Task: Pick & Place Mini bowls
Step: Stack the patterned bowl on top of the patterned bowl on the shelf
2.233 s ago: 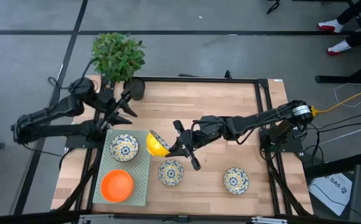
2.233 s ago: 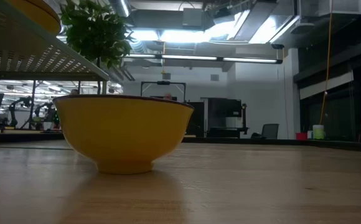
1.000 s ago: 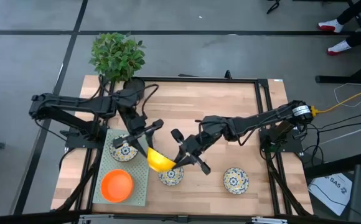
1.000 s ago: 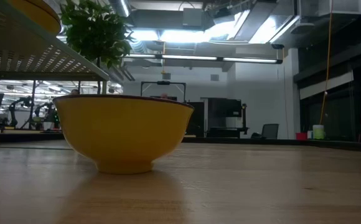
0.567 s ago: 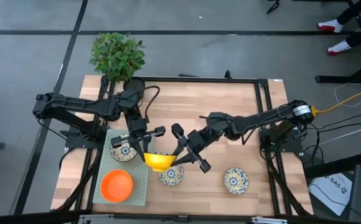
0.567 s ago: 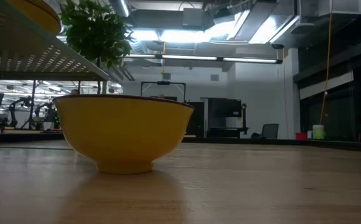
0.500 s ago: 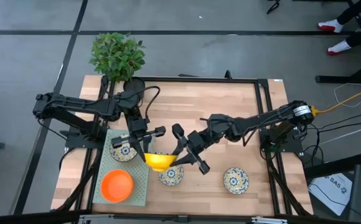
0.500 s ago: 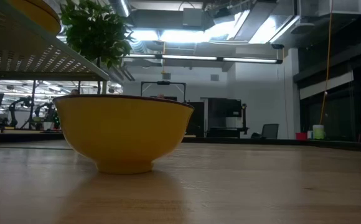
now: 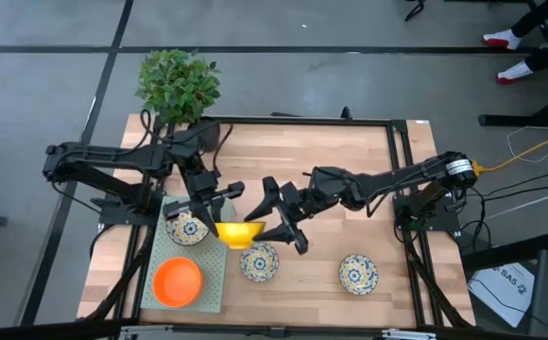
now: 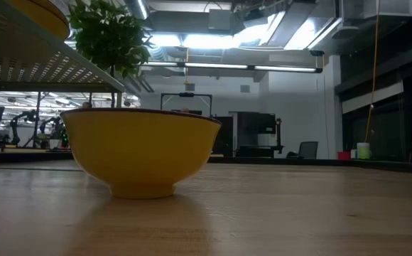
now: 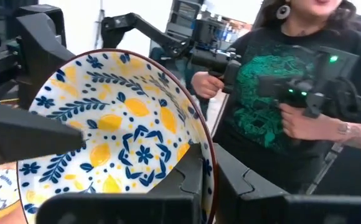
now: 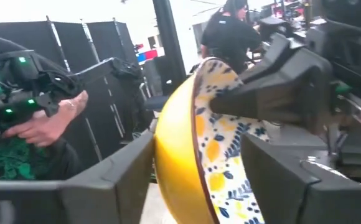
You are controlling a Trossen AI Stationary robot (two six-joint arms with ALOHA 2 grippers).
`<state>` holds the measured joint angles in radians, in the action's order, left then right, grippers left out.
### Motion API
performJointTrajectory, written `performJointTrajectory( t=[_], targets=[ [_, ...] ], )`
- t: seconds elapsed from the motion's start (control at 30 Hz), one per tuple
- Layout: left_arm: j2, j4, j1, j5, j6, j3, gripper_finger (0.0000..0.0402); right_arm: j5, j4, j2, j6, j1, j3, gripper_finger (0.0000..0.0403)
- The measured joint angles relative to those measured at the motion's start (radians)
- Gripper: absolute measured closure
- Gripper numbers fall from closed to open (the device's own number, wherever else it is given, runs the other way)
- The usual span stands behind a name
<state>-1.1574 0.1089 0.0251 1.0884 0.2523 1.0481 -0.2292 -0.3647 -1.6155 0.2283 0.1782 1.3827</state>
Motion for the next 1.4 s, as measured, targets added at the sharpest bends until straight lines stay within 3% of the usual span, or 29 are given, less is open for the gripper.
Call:
performJointTrajectory(
  t=[0.27, 0.7, 0.87, 1.4],
  targets=[
    [0.081, -0.193, 0.034, -0.165, -0.105, -0.001, 0.0396, 0.151, 0.263, 0.079, -0.019, -0.001, 0.000, 0.0142],
    [0.202, -0.463, 0.041, -0.422, -0.169, -0.001, 0.0396, 0.280, 0.389, 0.093, -0.018, -0.003, 0.000, 0.0148],
    [0.240, -0.566, 0.045, -0.586, -0.173, 0.002, 0.0397, 0.260, 0.510, 0.099, 0.058, 0.004, -0.003, 0.0149],
    [0.258, -1.080, 0.042, -0.857, -0.149, 0.203, 0.0397, 0.329, 0.801, 0.127, 0.222, 0.001, -0.003, 0.0148]
  ],
)
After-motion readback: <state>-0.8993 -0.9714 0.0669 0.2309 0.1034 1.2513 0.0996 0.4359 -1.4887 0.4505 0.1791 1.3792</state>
